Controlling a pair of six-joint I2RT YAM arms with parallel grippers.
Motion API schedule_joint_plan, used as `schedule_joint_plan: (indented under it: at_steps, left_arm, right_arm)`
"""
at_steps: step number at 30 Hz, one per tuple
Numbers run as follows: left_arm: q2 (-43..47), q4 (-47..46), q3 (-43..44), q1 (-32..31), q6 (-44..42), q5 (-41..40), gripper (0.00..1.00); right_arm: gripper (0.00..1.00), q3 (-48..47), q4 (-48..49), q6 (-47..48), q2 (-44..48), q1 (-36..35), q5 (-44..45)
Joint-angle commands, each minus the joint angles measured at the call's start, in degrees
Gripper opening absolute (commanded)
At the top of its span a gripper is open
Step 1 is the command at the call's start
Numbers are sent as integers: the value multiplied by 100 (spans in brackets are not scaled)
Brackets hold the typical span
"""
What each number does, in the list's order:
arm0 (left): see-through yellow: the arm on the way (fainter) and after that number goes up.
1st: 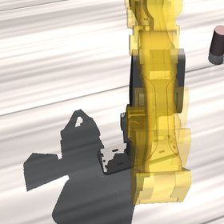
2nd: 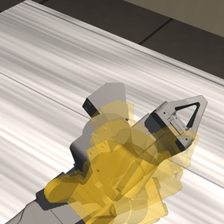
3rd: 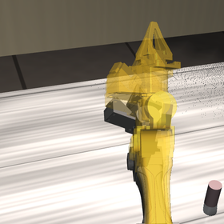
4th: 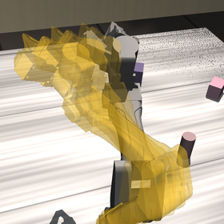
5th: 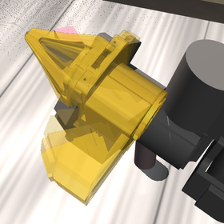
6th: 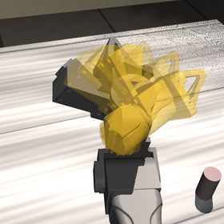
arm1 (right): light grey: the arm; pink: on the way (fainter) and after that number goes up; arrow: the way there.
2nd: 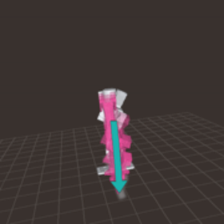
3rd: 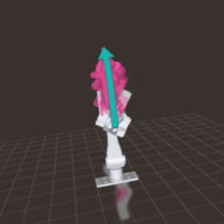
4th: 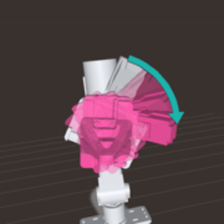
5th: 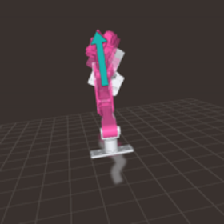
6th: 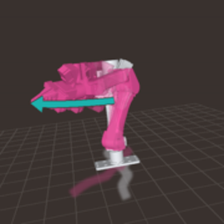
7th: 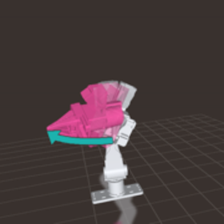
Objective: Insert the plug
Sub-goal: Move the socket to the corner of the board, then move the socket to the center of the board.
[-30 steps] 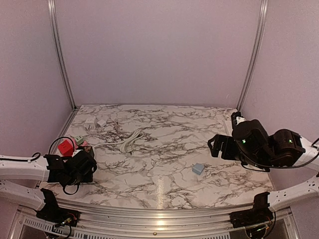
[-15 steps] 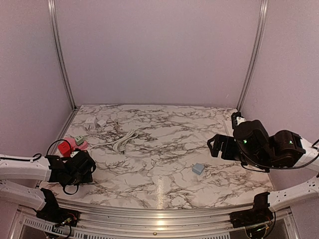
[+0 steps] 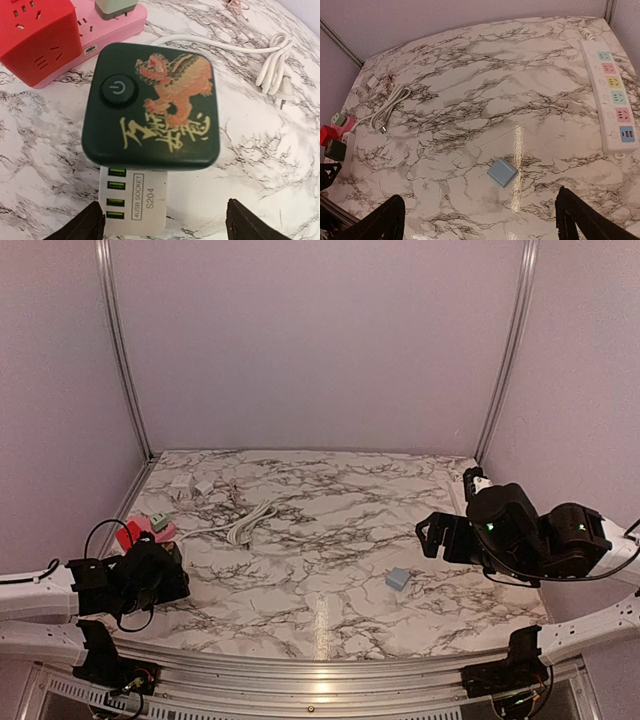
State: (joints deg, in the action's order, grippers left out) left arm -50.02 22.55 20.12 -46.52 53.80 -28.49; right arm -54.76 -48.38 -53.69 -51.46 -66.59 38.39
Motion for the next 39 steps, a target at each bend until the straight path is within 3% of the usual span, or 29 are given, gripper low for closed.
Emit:
schedule_joint_plan:
  at_steps: [1, 6, 12, 25, 30, 39]
  left_arm:
    - [478, 38, 48, -250, -34, 150, 86]
    - [313, 181, 274, -793, 101, -25, 86]
    - [-644, -9, 524, -1331, 119, -287, 86]
    - [-2005, -1412, 413, -1162, -254, -270, 82]
    - [-2311, -1212, 453, -852, -40, -260, 80]
    - [-1615, -427, 186, -552, 648, -1027, 82]
  right_arm:
    - [98, -49, 187, 77, -57, 37, 10]
    - [99, -141, 206, 121, -181, 32, 24]
    - [98, -214, 215, 130, -254, 32, 20]
    - [99, -336, 197, 164, -236, 32, -66]
    - [99, -364, 157, 185, -235, 32, -83]
    - [99, -156, 259, 167, -159, 27, -47]
